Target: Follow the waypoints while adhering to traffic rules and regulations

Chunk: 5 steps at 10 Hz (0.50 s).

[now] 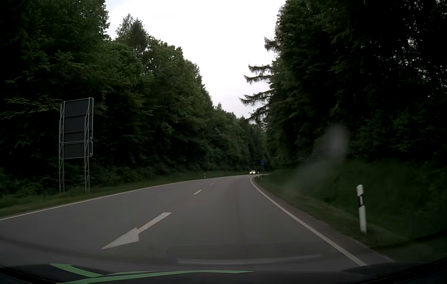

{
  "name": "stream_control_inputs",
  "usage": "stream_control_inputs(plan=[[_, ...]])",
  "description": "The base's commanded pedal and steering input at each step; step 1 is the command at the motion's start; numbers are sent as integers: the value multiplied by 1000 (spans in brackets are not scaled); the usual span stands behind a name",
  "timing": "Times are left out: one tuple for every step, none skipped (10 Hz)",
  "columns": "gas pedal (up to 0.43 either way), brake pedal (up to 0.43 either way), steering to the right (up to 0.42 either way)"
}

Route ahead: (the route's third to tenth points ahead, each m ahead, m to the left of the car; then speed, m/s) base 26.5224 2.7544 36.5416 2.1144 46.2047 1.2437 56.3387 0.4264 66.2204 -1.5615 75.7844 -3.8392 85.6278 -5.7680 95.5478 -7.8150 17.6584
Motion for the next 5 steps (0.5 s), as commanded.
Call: stream_control_inputs(plan=[[138,0,13],[138,0,13],[138,0,12],[138,0,12],[138,0,12]])
